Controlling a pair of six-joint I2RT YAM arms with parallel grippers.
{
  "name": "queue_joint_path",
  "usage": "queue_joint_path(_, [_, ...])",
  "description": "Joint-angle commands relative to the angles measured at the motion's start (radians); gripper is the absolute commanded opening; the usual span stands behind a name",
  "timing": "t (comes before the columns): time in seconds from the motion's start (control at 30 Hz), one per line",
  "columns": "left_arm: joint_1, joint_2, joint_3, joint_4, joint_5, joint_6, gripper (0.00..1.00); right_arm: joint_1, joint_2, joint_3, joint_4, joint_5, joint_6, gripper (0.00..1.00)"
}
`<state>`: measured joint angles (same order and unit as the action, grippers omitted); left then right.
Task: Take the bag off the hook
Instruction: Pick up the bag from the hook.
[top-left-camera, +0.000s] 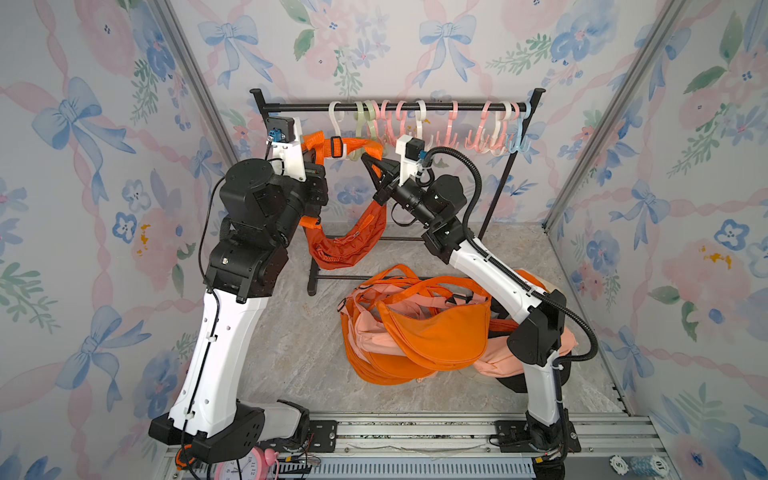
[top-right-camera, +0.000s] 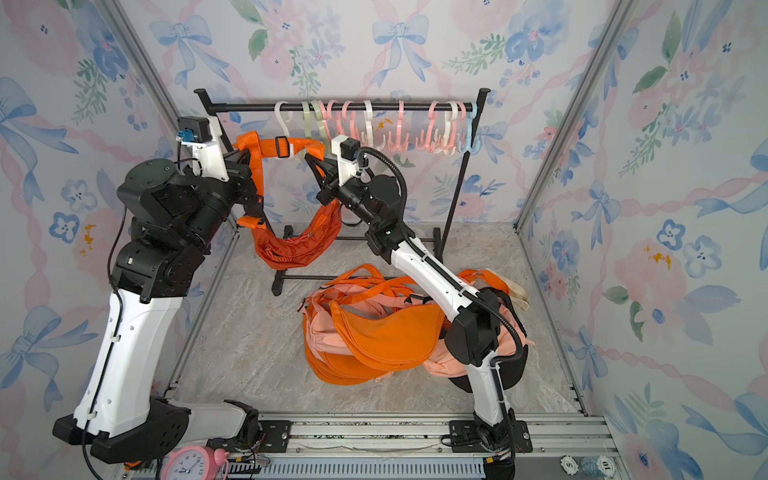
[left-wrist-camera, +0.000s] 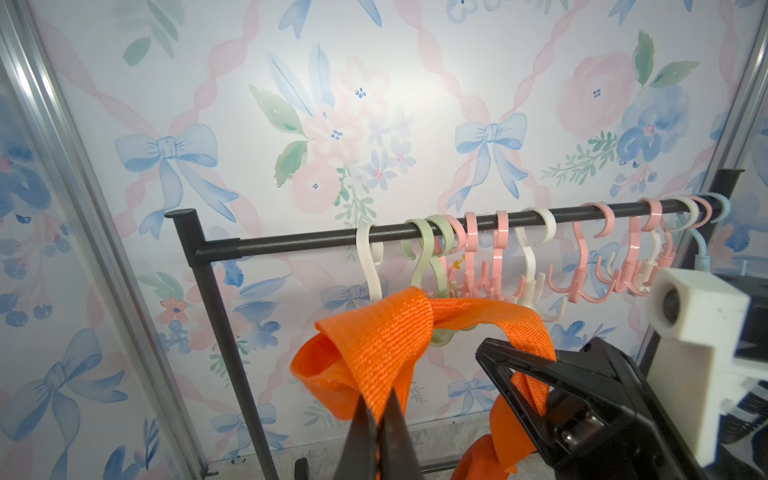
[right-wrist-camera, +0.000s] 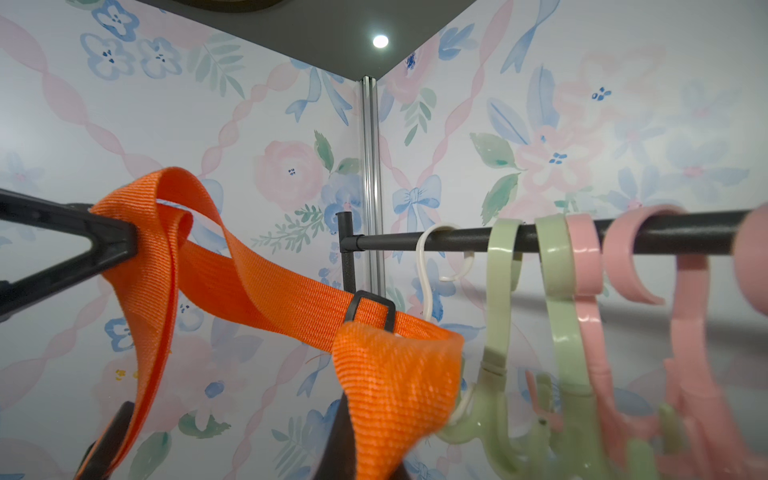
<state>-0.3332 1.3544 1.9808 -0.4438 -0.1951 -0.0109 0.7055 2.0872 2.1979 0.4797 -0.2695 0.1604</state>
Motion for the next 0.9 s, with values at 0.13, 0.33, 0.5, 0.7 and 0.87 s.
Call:
queue_joint_path(0.13, [0.006, 0.102, 0.072, 0.037, -0.063, 0.045, 0.00, -0.035, 0.180, 0.308, -0.231, 0.003, -0.074, 0.00])
queue_joint_path(0.33, [0.016, 0.179, 0.174, 0.059, -0.081, 0.046, 0.00, -0.052, 0.294, 0.538, -0.315, 0.029, -0.059, 0.00])
queue_joint_path(0.5, [0.043, 0.201, 0.229, 0.071, -0.079, 0.034, 0.00, -0.064, 0.288, 0.542, -0.312, 0.029, -0.055, 0.00])
queue_joint_path(0.7, [0.057, 0.177, 0.274, 0.082, -0.076, 0.034, 0.00, -0.074, 0.276, 0.537, -0.302, 0.017, -0.044, 0.00])
queue_joint_path(0.87, [0.056, 0.131, 0.267, 0.080, -0.051, 0.025, 0.00, -0.072, 0.225, 0.473, -0.267, -0.009, -0.023, 0.00])
